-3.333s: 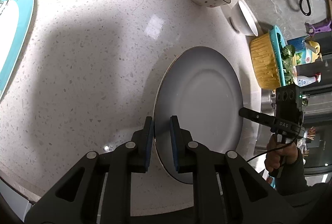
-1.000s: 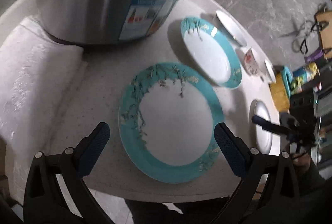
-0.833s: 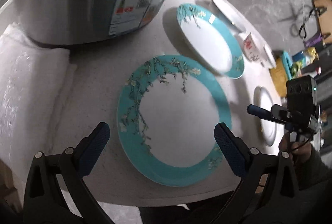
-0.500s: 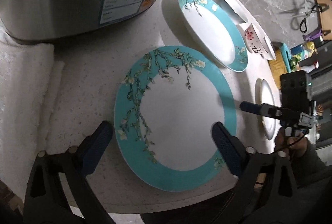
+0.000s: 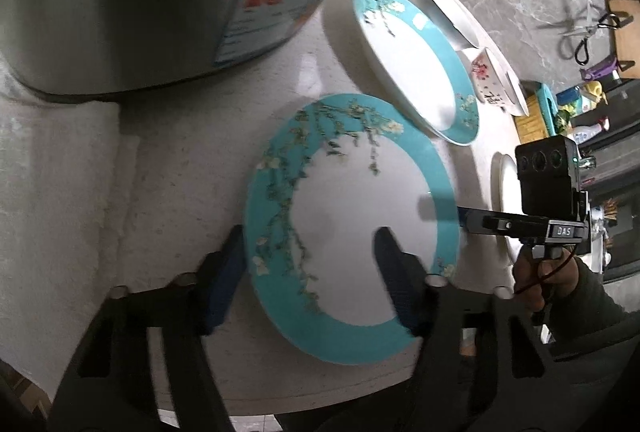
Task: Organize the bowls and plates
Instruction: 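Close both grippers on the rim of the flat teal floral plate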
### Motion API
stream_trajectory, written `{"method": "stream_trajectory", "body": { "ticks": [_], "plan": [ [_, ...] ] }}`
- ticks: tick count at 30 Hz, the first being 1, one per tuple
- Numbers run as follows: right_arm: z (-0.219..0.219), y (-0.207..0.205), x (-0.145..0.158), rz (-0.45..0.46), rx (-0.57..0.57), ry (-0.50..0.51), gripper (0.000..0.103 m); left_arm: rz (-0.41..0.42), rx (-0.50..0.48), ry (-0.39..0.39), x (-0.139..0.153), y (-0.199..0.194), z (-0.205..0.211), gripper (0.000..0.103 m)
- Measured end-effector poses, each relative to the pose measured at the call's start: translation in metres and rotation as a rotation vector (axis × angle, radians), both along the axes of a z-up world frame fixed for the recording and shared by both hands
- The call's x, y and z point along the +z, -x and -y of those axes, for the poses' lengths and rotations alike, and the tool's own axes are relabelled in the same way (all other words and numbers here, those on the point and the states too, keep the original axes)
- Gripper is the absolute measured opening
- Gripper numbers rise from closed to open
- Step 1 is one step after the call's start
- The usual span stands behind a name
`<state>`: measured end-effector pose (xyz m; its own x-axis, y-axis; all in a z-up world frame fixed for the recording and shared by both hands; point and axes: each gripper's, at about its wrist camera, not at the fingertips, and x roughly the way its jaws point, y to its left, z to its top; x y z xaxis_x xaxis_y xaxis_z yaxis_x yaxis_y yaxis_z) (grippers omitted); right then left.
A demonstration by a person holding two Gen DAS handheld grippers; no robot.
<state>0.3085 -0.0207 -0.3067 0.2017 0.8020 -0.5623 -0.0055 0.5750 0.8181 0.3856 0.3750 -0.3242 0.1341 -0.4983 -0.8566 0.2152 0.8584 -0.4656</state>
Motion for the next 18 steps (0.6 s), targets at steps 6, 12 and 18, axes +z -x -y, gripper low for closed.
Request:
{"method": "stream_trajectory", "body": {
  "ticks": [6, 12, 18],
  "plan": [
    [0.0011, 0.0000, 0.0002, -0.056, -0.059, 0.027, 0.039, 0.004, -0.014, -0.104, 0.0006, 0.0054, -0.0051, 0.021],
    [0.0035, 0.0003, -0.0026, -0.106, -0.076, 0.123, 0.009, -0.012, 0.009, -0.129, 0.0000, -0.0002, -0.0040, 0.015],
    [0.0028, 0.0034, 0.0004, -0.097, -0.073, 0.158, 0.010, -0.021, 0.029, -0.116, 0.0004, 0.0015, -0.0034, 0.013]
  ]
}}
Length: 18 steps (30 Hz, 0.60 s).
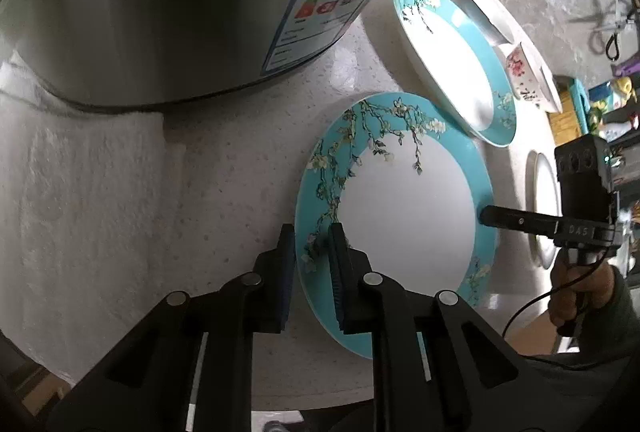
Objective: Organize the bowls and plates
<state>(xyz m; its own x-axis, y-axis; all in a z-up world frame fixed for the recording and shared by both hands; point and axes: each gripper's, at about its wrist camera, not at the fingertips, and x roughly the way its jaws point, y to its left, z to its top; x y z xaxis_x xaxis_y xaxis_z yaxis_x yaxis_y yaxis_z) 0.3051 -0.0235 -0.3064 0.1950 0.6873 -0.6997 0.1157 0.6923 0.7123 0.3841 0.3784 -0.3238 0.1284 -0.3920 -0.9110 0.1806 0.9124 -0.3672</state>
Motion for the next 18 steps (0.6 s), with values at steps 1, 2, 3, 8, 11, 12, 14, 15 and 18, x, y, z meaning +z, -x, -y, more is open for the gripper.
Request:
{"method": "stream_trajectory", "body": {
  "ticks": [1, 2, 3, 8, 11, 12, 14, 15, 18],
  "plan": [
    [0.000, 0.000, 0.001, 0.000, 0.000, 0.003, 0.010, -0.004, 0.001, 0.006, 0.000, 0.001, -0.001, 0.013],
    [0.000, 0.001, 0.001, -0.002, 0.001, 0.008, 0.010, -0.007, 0.002, 0.010, 0.000, 0.001, 0.000, 0.013],
    [0.000, 0.001, 0.002, -0.002, 0.003, 0.010, 0.010, -0.008, 0.000, 0.010, -0.001, 0.001, 0.001, 0.013],
    [0.002, 0.005, 0.006, 0.002, -0.010, 0.005, 0.010, -0.020, -0.004, 0.018, -0.001, 0.004, 0.006, 0.013],
    [0.005, 0.006, 0.008, 0.005, -0.025, 0.001, 0.010, -0.030, -0.010, 0.026, -0.002, 0.005, 0.013, 0.013],
    [0.007, 0.006, 0.009, 0.005, -0.031, -0.001, 0.010, -0.033, -0.012, 0.028, -0.002, 0.006, 0.014, 0.013],
    [0.009, 0.007, 0.010, 0.007, -0.041, -0.003, 0.010, -0.039, -0.017, 0.033, -0.002, 0.009, 0.015, 0.013],
    [0.010, 0.007, 0.011, 0.007, -0.042, -0.002, 0.010, -0.040, -0.018, 0.036, -0.001, 0.011, 0.016, 0.013],
    [0.013, 0.010, 0.011, 0.010, -0.044, 0.004, 0.010, -0.036, -0.028, 0.041, 0.002, 0.016, 0.020, 0.013]
  ]
}}
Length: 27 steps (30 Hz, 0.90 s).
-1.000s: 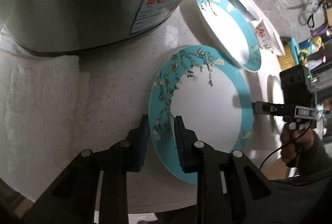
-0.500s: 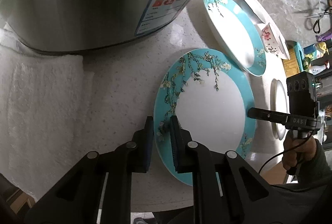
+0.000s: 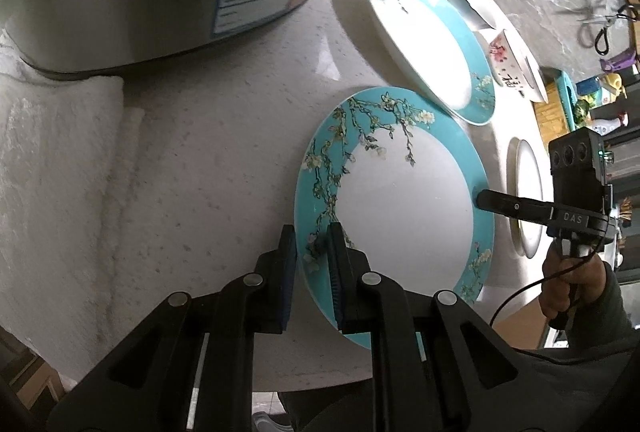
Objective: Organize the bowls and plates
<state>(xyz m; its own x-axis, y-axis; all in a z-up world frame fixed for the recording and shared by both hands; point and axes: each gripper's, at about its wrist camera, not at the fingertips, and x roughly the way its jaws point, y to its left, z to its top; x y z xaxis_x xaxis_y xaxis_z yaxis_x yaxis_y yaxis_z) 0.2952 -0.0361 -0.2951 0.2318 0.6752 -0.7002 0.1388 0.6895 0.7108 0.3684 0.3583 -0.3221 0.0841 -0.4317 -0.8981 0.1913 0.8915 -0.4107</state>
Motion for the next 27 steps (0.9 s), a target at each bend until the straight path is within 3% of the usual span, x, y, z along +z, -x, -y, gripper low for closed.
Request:
{"method": "stream_trajectory", "body": {
  "ticks": [18, 27],
  "plan": [
    [0.002, 0.020, 0.007, 0.047, 0.041, 0.049, 0.010, -0.003, -0.018, 0.017, 0.003, 0.006, 0.009, 0.012],
    [0.013, 0.033, 0.025, 0.067, 0.018, 0.041, 0.010, 0.019, -0.027, 0.034, 0.024, 0.013, 0.019, 0.012]
  ]
}}
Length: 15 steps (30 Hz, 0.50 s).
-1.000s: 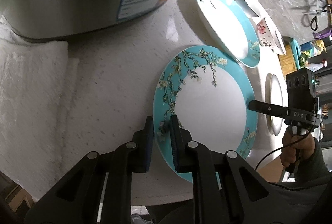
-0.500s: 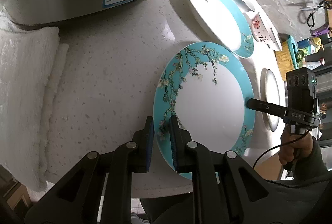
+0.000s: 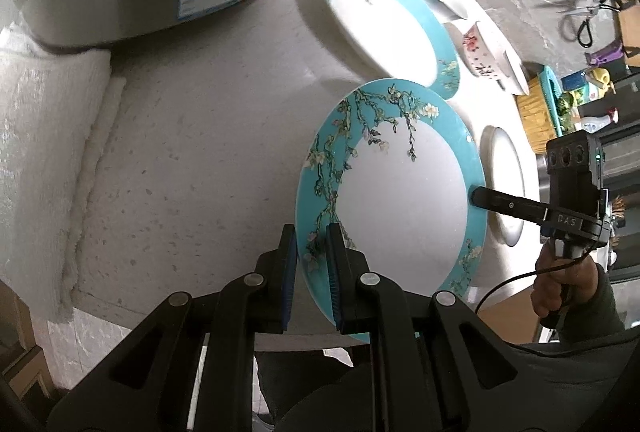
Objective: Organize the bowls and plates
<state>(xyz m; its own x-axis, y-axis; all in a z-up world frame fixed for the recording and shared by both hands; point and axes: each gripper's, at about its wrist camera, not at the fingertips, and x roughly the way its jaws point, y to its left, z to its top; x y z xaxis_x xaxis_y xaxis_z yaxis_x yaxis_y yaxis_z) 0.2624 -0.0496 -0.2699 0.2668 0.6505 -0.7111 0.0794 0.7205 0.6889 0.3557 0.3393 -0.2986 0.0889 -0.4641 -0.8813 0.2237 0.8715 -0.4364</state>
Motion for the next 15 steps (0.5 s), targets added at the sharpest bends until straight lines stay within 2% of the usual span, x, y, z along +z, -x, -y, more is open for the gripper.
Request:
{"method": "stream_trajectory", "body": {
  "ticks": [8, 15],
  "plan": [
    [0.033, 0.015, 0.025, 0.038, -0.043, -0.002, 0.010, 0.033, -0.045, 0.004, 0.028, 0.002, 0.037, 0.012],
    [0.084, 0.038, 0.045, 0.066, -0.104, 0.008, 0.010, 0.053, -0.114, 0.008, 0.053, 0.009, 0.104, 0.012]
  ]
}}
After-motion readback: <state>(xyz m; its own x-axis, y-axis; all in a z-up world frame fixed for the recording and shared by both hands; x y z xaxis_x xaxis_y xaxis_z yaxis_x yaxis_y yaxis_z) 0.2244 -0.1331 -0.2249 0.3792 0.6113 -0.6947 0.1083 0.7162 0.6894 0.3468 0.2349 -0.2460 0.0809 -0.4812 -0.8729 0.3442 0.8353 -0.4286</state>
